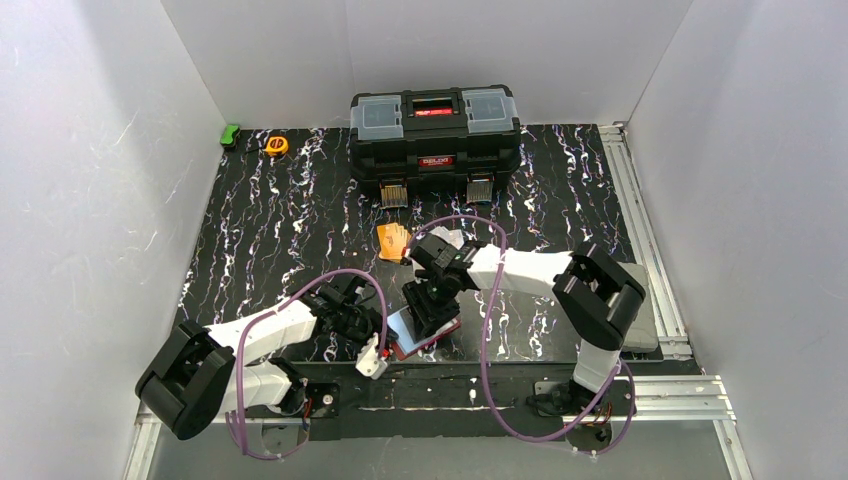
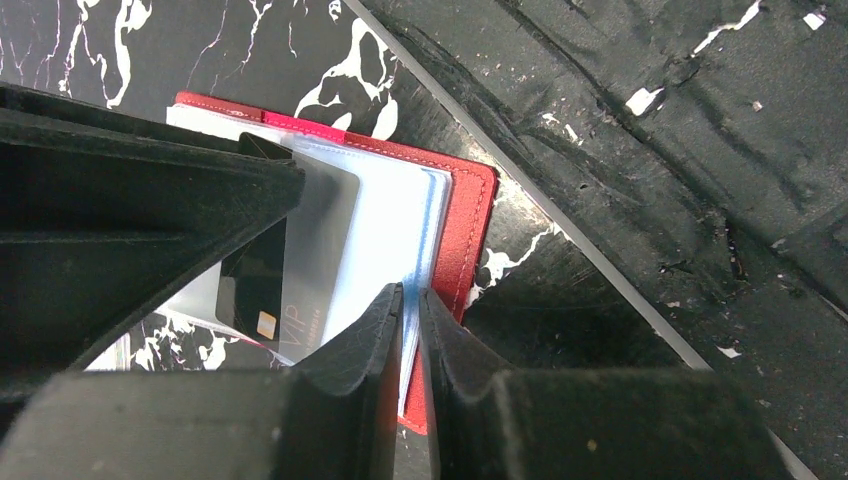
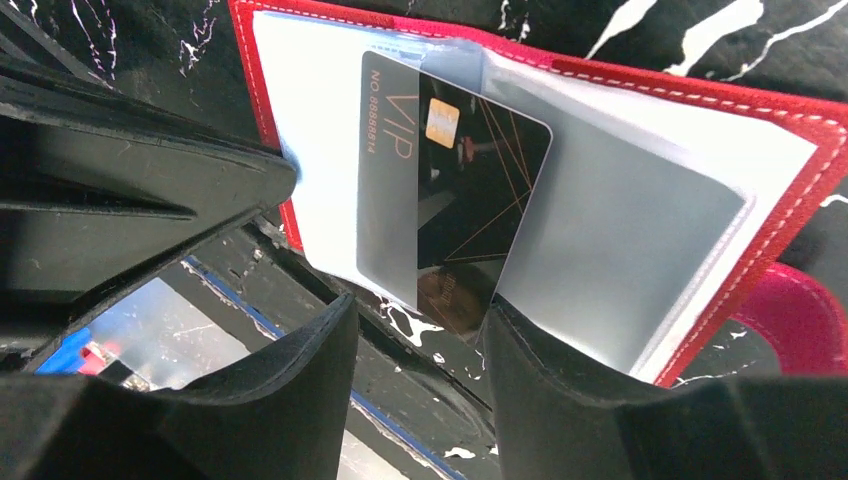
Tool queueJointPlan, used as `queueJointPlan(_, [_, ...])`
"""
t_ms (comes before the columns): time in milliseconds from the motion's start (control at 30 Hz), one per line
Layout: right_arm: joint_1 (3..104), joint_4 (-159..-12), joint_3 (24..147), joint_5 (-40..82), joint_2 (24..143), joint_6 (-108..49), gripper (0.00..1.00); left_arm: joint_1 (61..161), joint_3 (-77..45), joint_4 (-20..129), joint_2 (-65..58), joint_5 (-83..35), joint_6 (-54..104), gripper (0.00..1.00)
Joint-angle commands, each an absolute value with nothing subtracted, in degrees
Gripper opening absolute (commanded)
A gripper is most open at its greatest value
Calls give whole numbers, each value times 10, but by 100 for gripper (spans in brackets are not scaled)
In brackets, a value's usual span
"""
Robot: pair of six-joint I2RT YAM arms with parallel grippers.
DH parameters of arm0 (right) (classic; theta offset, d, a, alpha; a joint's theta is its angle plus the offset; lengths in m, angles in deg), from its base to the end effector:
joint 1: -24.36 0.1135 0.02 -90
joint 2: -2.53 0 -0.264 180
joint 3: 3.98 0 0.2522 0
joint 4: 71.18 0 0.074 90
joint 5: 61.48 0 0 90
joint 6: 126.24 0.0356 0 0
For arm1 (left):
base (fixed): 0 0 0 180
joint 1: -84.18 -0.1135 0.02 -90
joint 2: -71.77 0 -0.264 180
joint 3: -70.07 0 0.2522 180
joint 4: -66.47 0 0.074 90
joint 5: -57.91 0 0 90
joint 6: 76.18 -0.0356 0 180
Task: Put the credit cards into the card holder
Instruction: Insert the credit card into the card holder.
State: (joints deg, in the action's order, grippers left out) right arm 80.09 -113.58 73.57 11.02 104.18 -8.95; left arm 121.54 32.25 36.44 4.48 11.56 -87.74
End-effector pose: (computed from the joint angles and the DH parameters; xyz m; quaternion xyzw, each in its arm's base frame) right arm 0.1863 0.2924 0.1701 -0.2677 0.9304 0.2449 0.0520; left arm 0.1347 -0.1338 0.1470 0.8730 0.2227 -0.1741 0.3975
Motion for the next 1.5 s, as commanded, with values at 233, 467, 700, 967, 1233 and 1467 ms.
queueJointPlan(233, [812, -1122, 764, 76, 1059, -127, 54, 1220, 329, 372, 42, 131, -869, 10])
queueJointPlan(467, [803, -1121, 773, 123, 1052, -128, 55, 1219, 333, 367, 51, 128, -866, 9])
queueJointPlan(700, [795, -1081, 772, 148, 1062, -112, 56, 1219, 337, 352, 61, 127, -871, 8])
queueJointPlan(967, [794, -1071, 792, 153, 1077, -114, 56, 1219, 337, 345, 62, 126, -878, 7])
queueJointPlan(1233, [796, -1058, 806, 122, 1099, -108, 55, 1219, 337, 345, 58, 124, -880, 7])
queueJointPlan(1467, [811, -1062, 819, 119, 1102, -112, 54, 1219, 339, 345, 55, 125, -883, 7])
